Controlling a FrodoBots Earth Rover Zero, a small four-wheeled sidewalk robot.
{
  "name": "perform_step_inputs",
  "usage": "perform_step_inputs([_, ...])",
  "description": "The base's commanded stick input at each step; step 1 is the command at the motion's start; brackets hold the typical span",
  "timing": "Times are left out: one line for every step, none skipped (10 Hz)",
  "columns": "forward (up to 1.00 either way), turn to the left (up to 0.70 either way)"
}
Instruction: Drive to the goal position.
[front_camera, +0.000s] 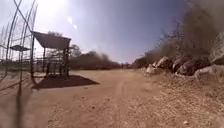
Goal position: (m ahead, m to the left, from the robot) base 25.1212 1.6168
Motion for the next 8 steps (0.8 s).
perform_step_inputs([0.50, 0.00])
perform_step_inputs([0.50, 0.00])
perform_step_inputs([0.50, 0.00])
perform_step_inputs([0.50, 0.00])
perform_step_inputs([0.50, 0.00])
perform_step_inputs([0.50, 0.00])
perform_step_inputs([0.50, 0.00])
perform_step_inputs([0.50, 0.00])
